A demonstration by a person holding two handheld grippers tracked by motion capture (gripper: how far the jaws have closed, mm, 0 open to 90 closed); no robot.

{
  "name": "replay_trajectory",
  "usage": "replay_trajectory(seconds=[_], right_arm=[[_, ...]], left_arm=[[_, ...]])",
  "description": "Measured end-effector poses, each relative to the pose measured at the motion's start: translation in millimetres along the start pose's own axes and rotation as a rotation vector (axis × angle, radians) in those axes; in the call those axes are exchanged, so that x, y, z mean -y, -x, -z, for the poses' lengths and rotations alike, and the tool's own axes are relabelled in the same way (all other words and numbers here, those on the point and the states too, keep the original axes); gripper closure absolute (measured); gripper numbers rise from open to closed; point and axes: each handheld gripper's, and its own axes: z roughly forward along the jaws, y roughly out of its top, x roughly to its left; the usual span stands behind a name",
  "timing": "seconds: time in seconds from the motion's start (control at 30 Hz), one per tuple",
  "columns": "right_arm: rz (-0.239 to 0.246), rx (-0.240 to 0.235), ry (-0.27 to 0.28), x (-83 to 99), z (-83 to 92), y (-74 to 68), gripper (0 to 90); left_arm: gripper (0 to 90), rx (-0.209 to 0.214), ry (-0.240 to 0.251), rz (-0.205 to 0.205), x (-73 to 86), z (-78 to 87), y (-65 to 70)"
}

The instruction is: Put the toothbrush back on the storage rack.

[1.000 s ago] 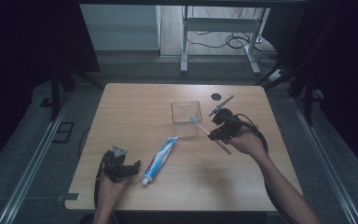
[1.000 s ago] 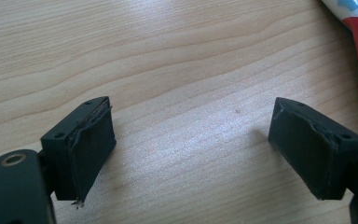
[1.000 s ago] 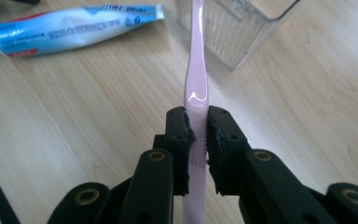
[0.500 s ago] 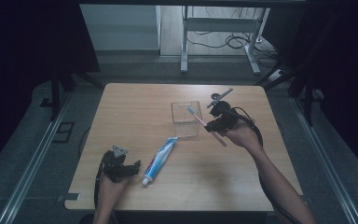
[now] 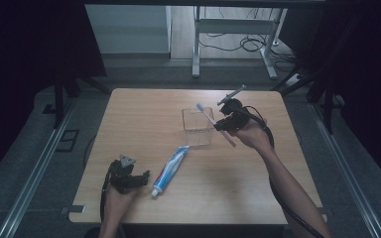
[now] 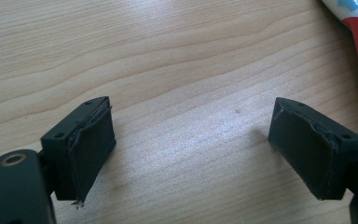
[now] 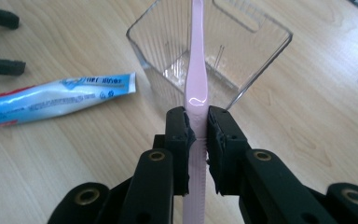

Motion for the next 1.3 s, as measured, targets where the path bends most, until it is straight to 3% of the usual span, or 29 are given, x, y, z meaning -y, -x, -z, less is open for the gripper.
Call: replay_trajectory(seconds=[1.3], right_arm=[[-0.047, 0.025, 0.172, -55.7, -25.8, 14.8, 78.4]], left_arm=[[14.1, 0.001, -0.002, -0.007, -0.2, 0.1, -0.7]])
